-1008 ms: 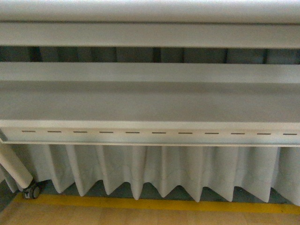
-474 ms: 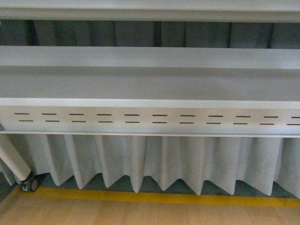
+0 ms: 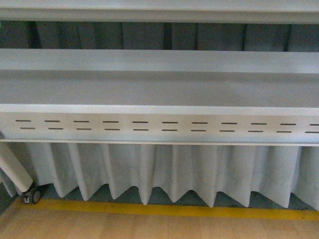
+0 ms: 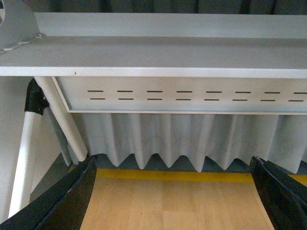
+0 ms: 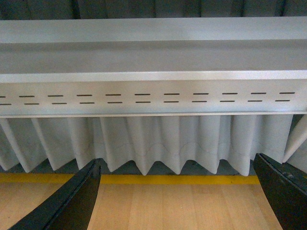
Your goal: Wind up and store yellow beetle toy
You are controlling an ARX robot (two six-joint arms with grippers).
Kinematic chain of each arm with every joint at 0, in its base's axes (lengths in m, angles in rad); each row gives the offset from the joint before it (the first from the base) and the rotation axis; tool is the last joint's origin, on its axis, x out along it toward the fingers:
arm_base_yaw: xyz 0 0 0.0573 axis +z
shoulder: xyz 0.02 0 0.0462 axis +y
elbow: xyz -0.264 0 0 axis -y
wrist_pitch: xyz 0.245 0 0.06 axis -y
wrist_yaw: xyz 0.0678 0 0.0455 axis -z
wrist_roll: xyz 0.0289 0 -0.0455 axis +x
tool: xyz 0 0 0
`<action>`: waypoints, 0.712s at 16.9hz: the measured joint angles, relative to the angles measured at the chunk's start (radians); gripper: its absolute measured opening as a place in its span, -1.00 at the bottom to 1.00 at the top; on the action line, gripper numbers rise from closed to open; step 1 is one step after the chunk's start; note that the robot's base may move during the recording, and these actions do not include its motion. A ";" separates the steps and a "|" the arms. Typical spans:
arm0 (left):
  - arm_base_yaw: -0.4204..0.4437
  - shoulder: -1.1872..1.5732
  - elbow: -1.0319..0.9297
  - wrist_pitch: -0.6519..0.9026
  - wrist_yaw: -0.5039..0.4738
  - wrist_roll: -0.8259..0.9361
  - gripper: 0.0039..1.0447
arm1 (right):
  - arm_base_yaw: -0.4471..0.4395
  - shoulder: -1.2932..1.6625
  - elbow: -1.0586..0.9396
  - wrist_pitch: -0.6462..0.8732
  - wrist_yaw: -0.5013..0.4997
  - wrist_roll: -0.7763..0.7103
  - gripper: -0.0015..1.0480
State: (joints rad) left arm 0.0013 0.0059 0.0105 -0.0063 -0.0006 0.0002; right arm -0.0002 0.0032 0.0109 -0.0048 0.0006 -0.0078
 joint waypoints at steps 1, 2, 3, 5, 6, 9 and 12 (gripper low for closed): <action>0.000 0.000 0.000 0.000 0.000 0.000 0.88 | 0.000 0.000 0.000 0.000 0.000 0.000 0.87; 0.000 0.000 0.000 0.000 0.000 0.000 0.88 | 0.000 0.000 0.000 0.000 0.000 0.000 0.87; 0.000 0.000 0.000 0.000 0.000 0.000 0.88 | 0.000 0.000 0.000 0.000 0.000 0.000 0.87; 0.000 0.000 0.000 0.000 0.000 0.000 0.88 | 0.000 0.000 0.000 0.000 0.000 0.000 0.87; 0.000 0.000 0.000 0.000 0.000 0.000 0.88 | 0.000 0.000 0.000 0.000 0.000 0.000 0.87; 0.000 0.000 0.000 0.000 0.000 0.000 0.88 | 0.000 0.000 0.000 0.000 0.000 0.000 0.87; 0.000 0.000 0.000 0.000 0.000 0.000 0.88 | 0.000 0.000 0.000 0.000 0.000 0.000 0.87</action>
